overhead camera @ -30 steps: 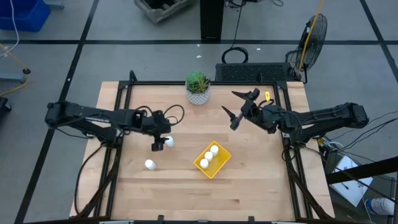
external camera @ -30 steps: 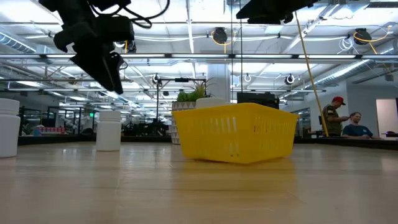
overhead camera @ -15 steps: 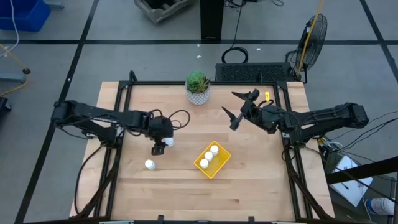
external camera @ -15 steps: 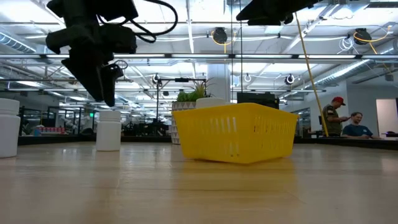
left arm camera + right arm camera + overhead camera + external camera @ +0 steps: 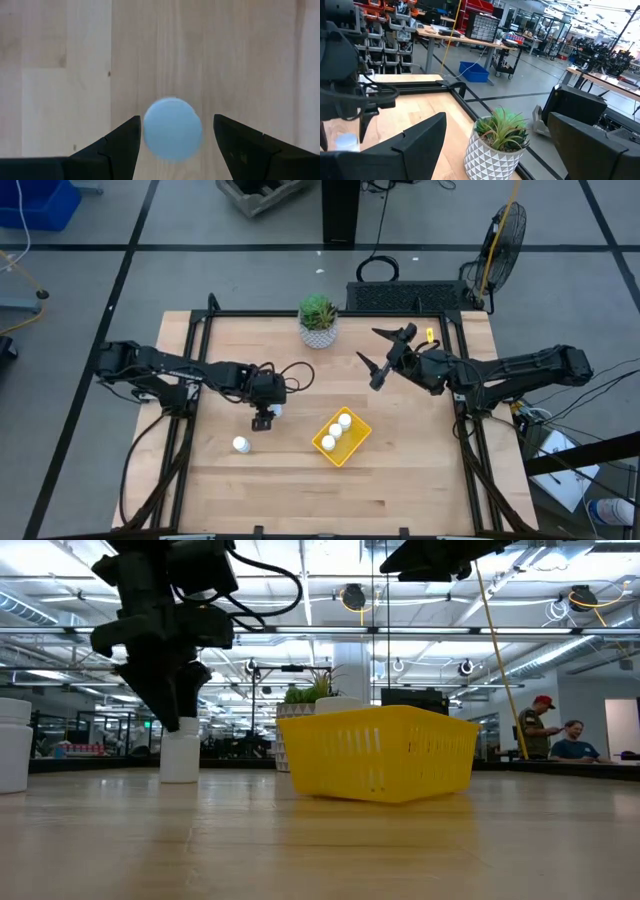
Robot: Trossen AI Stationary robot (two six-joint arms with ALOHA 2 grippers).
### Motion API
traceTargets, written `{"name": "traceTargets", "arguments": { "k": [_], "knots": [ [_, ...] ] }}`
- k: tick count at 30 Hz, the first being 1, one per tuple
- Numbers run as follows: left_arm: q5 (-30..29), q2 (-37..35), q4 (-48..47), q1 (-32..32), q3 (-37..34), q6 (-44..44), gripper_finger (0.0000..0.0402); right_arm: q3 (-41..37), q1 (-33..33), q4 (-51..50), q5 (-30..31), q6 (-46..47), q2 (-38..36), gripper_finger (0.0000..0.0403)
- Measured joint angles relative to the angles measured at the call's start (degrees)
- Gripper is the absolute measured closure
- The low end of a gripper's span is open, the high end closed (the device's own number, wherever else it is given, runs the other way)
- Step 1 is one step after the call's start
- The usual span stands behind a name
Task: Pick and place pill bottles into a basket
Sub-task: Put the white pill bottle into the yellow basket
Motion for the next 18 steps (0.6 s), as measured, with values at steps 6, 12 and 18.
{"name": "traceTargets", "arguments": {
  "k": [6, 12, 18],
  "knots": [
    [0.03, 1.05, 1.64, 0.04, -0.02, 0.46, 0.0149, -0.04, 0.0, -0.18, -0.02, 0.42, 0.0, 0.0064],
    [0.05, 1.69, 0.64, 0.04, -0.07, -0.02, 0.0149, -0.04, 0.0, -0.3, -0.02, 0.42, 0.0, 0.0064],
    [0.02, 1.69, 1.58, 0.03, -0.02, -0.3, 0.0149, -0.04, 0.0, 0.01, -0.02, 0.42, 0.0, 0.0064]
  ]
}}
